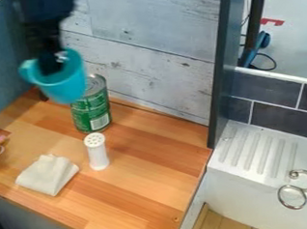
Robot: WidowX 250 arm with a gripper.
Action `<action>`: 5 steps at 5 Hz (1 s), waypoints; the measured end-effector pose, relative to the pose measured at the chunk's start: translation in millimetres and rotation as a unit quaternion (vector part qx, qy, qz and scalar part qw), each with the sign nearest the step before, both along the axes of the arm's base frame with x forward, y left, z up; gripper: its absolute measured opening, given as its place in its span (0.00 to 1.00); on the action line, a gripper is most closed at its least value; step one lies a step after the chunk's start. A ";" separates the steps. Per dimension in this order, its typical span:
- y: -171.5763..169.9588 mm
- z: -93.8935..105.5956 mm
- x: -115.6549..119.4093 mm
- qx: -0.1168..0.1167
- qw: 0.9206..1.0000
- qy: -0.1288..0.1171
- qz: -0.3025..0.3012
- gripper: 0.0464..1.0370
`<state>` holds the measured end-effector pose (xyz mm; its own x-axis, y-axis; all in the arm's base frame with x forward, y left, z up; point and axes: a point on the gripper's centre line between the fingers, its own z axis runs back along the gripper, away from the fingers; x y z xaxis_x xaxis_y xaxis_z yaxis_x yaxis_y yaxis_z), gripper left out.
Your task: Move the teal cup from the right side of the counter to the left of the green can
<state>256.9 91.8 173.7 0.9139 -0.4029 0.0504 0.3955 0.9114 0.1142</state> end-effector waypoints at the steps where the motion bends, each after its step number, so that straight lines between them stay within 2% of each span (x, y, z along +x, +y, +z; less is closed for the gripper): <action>1: 50.7 -14.2 0.4 -0.014 0.996 -0.003 0.084 0.05; 2: 84.8 -30.0 9.0 -0.020 0.992 0.002 0.123 0.05; 3: 103.2 -51.4 17.4 -0.023 0.991 0.027 0.129 0.05; 4: 116.0 -83.2 30.1 -0.022 0.989 0.048 0.136 0.05; 5: 121.1 -104.1 37.1 -0.023 0.989 0.051 0.138 0.05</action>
<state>294.0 212.9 69.6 0.9900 -0.1362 -0.0353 0.1377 0.9896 0.0419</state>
